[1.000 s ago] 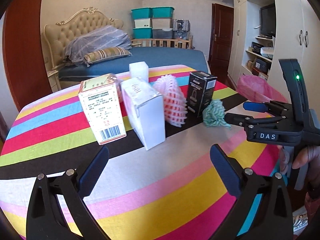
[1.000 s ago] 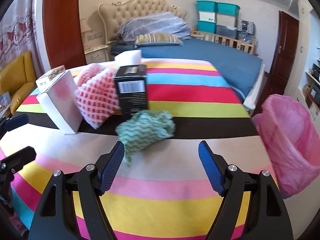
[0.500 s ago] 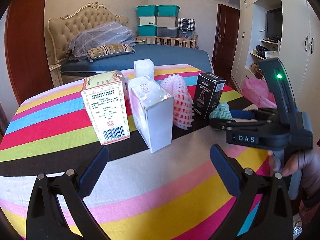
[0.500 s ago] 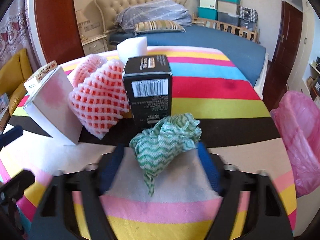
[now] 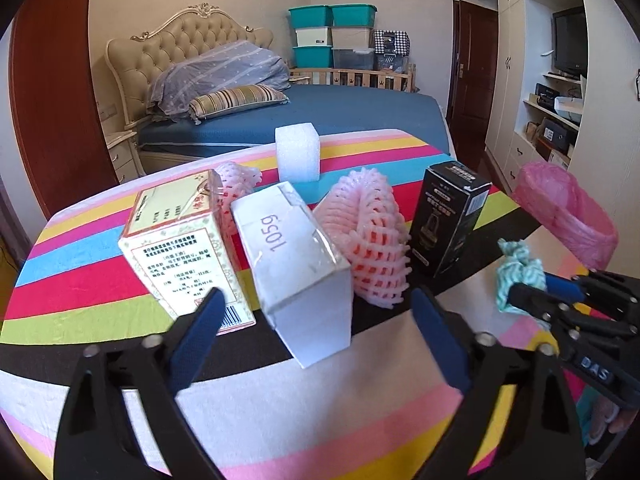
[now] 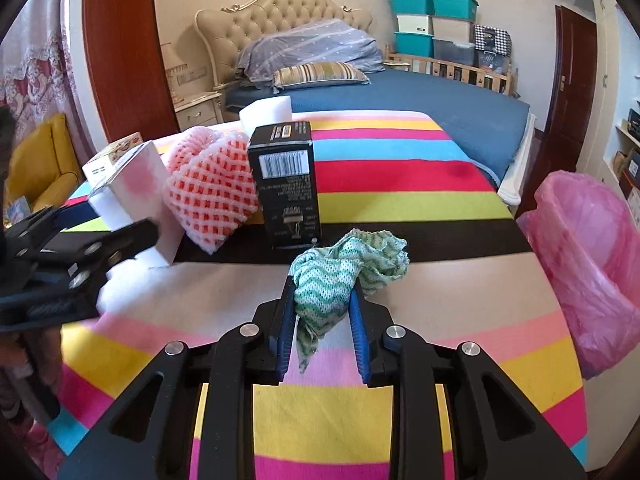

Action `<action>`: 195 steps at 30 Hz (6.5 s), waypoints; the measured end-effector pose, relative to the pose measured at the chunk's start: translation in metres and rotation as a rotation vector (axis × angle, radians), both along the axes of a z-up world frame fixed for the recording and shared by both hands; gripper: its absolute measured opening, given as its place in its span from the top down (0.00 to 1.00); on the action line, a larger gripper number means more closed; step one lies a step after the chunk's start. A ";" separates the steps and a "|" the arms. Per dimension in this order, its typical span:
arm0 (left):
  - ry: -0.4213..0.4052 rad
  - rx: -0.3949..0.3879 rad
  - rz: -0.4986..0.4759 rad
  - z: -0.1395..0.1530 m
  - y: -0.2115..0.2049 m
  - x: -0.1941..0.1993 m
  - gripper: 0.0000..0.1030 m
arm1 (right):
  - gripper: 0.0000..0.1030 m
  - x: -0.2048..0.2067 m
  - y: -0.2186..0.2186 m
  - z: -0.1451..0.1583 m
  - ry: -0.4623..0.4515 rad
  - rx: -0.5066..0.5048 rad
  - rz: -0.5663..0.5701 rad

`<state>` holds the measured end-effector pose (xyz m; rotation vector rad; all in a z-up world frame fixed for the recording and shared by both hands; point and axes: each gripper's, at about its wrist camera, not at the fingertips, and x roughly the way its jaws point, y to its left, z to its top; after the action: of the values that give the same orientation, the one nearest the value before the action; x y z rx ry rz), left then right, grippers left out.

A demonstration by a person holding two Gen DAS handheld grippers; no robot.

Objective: Collect trash
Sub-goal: 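Grasp the green cloth with the right gripper while the left gripper grasps the white box, then lift the green cloth and white box off the table with both grippers, then carry the cloth and white box over the pink wastebasket and open both grippers, then move both tools back to the table toward the black box and fruit net, then grasp the black box with the right gripper while the left gripper grasps a pink fruit net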

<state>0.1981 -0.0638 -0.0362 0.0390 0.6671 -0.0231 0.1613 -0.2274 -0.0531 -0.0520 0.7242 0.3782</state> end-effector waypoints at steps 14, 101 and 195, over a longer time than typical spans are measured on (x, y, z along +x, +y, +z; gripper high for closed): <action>-0.039 0.013 -0.048 -0.006 -0.002 -0.038 0.57 | 0.76 -0.018 -0.006 -0.004 -0.017 0.020 0.014; -0.006 0.043 -0.666 0.035 -0.245 0.032 0.57 | 0.75 -0.011 -0.229 0.034 -0.221 -0.053 -0.416; -0.043 0.081 -0.066 -0.005 0.020 -0.040 0.14 | 0.63 0.037 0.019 0.019 -0.152 -0.133 -0.028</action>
<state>0.1582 -0.0433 -0.0412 0.1397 0.6237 -0.0589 0.1984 -0.2084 -0.0345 -0.1938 0.5980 0.2953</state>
